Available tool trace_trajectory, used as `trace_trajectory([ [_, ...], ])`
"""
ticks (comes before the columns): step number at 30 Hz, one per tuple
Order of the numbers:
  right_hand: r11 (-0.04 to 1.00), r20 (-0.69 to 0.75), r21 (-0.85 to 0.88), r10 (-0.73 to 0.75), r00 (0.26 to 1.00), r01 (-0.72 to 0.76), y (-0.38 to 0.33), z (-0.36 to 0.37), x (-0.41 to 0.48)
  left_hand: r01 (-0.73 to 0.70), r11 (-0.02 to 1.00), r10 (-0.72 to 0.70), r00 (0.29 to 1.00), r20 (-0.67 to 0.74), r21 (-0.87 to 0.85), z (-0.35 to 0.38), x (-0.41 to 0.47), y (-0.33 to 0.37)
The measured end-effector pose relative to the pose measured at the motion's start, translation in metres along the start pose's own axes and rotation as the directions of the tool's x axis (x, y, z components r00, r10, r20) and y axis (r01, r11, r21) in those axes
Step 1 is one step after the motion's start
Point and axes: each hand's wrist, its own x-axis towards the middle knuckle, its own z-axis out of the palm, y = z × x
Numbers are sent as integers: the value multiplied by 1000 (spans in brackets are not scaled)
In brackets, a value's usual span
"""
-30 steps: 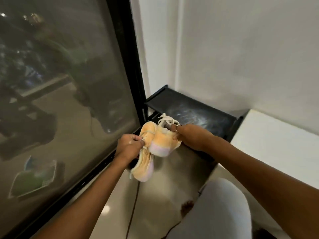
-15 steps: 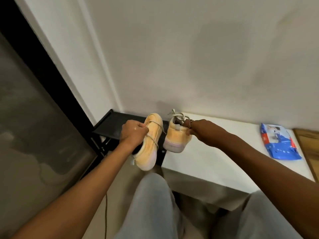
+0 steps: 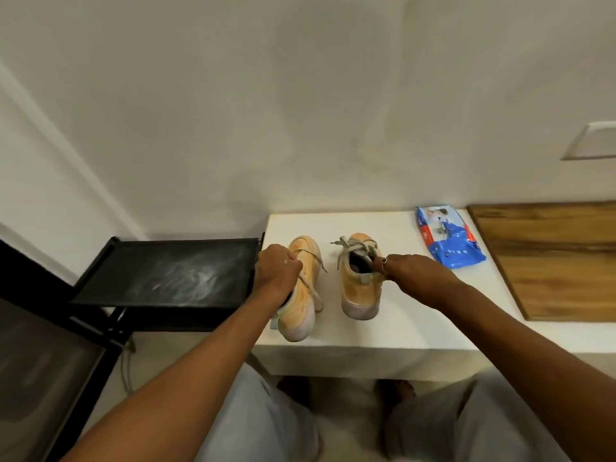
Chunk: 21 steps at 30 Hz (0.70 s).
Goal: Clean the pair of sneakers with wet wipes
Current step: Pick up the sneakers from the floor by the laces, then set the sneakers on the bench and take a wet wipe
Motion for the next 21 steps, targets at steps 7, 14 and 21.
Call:
trace_trajectory([
  [7, 998, 11, 65, -2, 1000, 1, 32, 32, 1, -2, 1000, 2, 1000, 2, 21, 28, 3, 2],
  [14, 952, 144, 269, 113, 983, -149, 29, 41, 9, -8, 998, 7, 1000, 18, 69, 44, 6, 4],
  [21, 988, 92, 138, 57, 994, -69, 36, 45, 6, -31, 998, 26, 996, 90, 62, 45, -1, 14],
])
